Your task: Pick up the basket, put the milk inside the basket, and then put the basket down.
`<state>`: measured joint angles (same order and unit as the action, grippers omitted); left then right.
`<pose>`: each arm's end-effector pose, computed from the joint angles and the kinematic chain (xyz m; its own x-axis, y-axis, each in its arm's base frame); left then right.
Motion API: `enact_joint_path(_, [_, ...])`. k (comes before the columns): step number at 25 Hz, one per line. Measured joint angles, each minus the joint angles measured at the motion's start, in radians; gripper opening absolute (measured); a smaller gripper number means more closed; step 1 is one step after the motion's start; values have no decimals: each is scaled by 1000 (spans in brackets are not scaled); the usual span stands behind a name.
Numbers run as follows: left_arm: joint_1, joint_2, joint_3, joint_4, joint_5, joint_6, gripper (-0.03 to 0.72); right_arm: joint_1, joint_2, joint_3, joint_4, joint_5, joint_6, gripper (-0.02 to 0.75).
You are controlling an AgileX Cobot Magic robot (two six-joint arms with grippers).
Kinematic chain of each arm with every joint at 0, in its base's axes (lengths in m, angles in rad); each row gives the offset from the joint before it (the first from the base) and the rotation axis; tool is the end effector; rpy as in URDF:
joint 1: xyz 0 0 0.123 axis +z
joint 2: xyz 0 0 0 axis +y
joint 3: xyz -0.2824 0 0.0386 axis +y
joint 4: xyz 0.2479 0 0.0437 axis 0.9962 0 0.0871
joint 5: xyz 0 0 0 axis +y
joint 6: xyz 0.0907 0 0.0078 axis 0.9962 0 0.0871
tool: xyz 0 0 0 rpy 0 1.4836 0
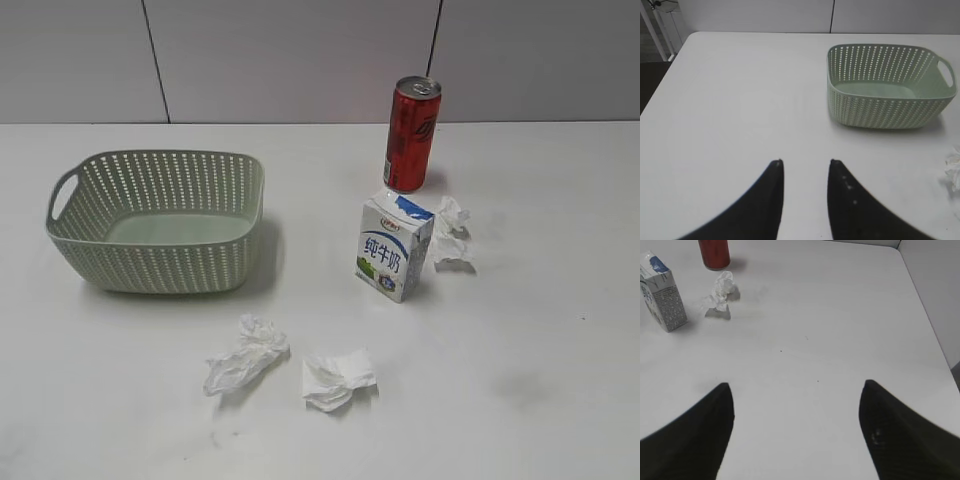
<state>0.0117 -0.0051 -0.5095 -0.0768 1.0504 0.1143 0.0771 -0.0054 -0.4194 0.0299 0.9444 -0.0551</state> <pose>-0.0064 -0.0061 0.2808 -0.4276 0.0708 -0.9012 0.0811 0.9959 0.0398 0.0076 0.0028 0.2638 -0.4136 -0.0696 -0.9078 -0.1145 0.9931 -0.0240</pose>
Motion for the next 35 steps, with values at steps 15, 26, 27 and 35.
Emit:
enact_joint_path(15, [0,0,0,0,0,0,236,0,0,0,0,0,0,593])
enact_joint_path(26, [0,0,0,0,0,0,236,0,0,0,1,0,0,592])
enact_joint_path(27, [0,0,0,0,0,0,236,0,0,0,1,0,0,592])
enact_joint_path(35, [0,0,0,-7,0,0,237,0,0,0,1,0,0,592])
